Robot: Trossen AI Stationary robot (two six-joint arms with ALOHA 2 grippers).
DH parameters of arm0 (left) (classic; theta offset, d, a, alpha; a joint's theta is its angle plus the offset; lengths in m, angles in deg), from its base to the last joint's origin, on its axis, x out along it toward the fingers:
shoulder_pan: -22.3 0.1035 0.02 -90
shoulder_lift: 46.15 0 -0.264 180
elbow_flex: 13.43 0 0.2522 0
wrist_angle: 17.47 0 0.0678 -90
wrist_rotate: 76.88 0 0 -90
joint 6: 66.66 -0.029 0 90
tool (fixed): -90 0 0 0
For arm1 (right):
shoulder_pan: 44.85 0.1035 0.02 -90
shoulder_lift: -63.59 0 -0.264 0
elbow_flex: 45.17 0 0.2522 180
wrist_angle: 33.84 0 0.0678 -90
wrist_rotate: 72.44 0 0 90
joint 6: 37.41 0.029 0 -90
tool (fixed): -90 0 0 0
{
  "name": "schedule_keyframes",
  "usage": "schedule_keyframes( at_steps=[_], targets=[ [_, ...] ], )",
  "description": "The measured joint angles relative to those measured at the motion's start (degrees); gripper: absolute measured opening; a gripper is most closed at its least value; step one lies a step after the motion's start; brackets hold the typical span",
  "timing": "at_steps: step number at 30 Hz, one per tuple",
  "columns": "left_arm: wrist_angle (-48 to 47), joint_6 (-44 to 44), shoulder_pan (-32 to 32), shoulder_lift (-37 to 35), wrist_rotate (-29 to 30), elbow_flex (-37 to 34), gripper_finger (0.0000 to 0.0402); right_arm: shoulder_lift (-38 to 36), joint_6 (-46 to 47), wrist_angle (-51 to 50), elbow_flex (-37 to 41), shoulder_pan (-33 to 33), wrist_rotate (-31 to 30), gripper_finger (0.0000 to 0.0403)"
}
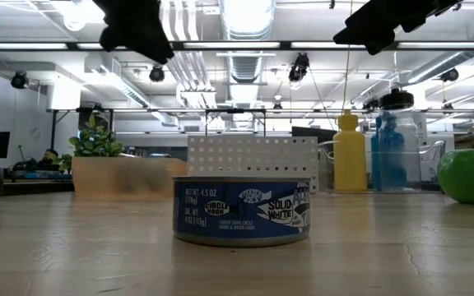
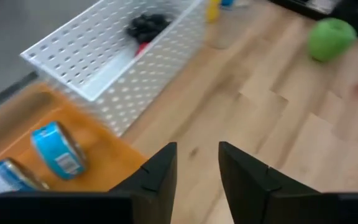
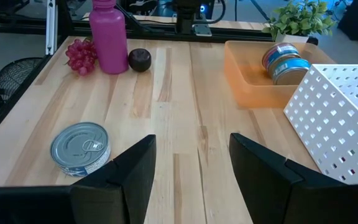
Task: Pick & Place Food Item
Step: Put the apple into the white bin
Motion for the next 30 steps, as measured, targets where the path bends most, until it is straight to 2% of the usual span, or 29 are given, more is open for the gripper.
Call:
schedule_keyframes(
  at_steps=[6, 11, 19, 30],
  targets=[
    [0.1, -1.2, -7.9, 0.0, 2.1, 0.0, 0.0118, 0.0, 0.0, 0.0, 0.0, 0.0, 0.0, 0.0199],
    [1.0, -1.4, -11.6, 0.0, 2.7, 0.0, 0.0118, 0.0, 0.0, 0.3, 0.0, 0.0, 0.0, 0.0199],
    [2.4, -1.9, -13.9, 0.8, 5.9, -0.9, 0.0118, 0.0, 0.0, 0.5, 0.0, 0.0, 0.0, 0.0199],
    [8.4, -4.1, -14.2, 0.9, 6.7, -5.7, 0.0118, 0.0, -0.7, -0.2, -0.1, 0.0, -0.1, 0.0199]
  ],
)
